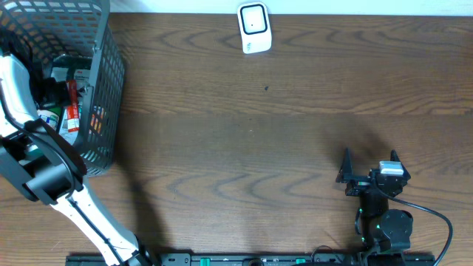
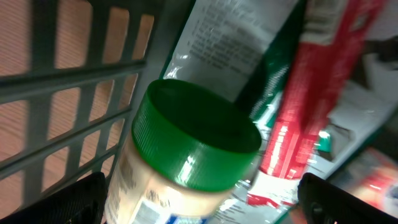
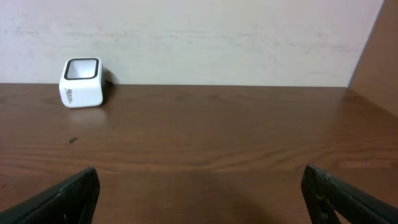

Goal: Scan the item barcode
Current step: 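Close the left gripper on the green-lidded jar and lift it, then carry the jar with the left gripper toward the white scanner, then set the jar down on the table and open the left gripper, then reach the left gripper into the basket and grasp the red tube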

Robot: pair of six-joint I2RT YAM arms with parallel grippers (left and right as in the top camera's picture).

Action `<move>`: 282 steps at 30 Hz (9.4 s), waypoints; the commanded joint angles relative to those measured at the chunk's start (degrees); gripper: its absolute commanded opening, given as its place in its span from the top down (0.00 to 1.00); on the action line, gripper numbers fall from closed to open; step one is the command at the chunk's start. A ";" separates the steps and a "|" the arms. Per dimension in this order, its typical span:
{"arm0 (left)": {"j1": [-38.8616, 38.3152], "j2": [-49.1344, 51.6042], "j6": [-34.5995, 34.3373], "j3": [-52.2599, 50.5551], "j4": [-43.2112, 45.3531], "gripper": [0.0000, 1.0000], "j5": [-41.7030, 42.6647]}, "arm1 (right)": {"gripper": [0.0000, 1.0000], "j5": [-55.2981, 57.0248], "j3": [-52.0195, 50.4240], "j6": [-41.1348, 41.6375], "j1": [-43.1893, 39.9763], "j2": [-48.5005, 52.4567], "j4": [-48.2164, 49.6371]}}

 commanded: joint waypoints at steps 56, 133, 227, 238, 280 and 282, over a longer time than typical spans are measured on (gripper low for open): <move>3.32 1.64 -5.57 -4.15 2.56 0.32 -0.09 | 0.01 0.72 -0.07 0.76 -0.72 -0.02 -0.11; -75.08 -12.13 -38.21 -32.13 19.47 0.33 15.45 | 0.01 0.72 -0.07 0.76 -0.72 -0.02 -0.11; -7.58 -35.23 -23.67 -16.79 15.93 0.01 -9.11 | 0.01 0.72 -0.07 0.76 -0.72 -0.02 -0.11; -3.58 -16.63 -16.74 -16.79 19.47 0.23 4.02 | 0.01 0.72 -0.07 0.76 -0.72 -0.02 -0.09; -2.51 -1.88 -8.92 -19.63 26.23 0.92 9.40 | 0.01 0.72 -0.07 0.76 -0.72 -0.02 -0.11; -2.54 -3.48 -9.40 -18.40 26.21 0.92 9.42 | 0.01 0.72 -0.07 0.79 -0.72 -0.02 -0.11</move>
